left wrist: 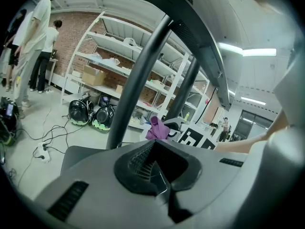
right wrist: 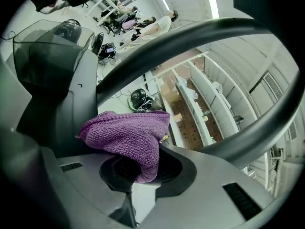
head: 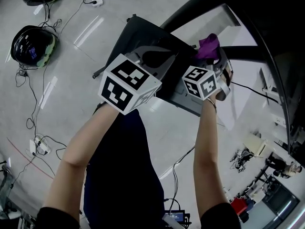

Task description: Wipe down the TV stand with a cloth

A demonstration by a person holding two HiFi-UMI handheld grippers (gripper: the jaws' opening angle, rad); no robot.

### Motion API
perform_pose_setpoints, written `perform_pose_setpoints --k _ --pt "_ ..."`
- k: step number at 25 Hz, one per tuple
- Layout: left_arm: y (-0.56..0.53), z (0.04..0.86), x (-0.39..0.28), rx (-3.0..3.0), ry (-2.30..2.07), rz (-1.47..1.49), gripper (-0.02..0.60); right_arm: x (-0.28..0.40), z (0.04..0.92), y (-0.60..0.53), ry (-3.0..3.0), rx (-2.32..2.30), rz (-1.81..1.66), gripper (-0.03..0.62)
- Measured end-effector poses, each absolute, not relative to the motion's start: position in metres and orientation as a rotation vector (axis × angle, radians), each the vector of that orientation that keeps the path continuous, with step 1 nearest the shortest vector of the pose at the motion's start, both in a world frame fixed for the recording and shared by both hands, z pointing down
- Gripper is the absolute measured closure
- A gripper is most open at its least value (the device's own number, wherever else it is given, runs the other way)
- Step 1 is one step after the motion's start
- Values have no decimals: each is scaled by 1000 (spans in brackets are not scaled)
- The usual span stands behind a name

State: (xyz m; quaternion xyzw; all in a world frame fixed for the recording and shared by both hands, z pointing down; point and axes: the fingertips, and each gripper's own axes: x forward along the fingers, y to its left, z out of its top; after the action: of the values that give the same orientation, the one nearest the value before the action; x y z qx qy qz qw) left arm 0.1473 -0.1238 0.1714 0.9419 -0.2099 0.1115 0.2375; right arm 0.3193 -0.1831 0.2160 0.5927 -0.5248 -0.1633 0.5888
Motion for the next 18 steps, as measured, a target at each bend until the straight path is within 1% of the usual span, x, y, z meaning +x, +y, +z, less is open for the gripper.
perform_pose_setpoints --k 10,18 --pt "-121 170 139 2569 -587 303 575 319 249 -179 -1248 1343 -279 519" --pt "-117 171 144 2567 -563 291 575 316 222 -159 -1298 1456 -245 519"
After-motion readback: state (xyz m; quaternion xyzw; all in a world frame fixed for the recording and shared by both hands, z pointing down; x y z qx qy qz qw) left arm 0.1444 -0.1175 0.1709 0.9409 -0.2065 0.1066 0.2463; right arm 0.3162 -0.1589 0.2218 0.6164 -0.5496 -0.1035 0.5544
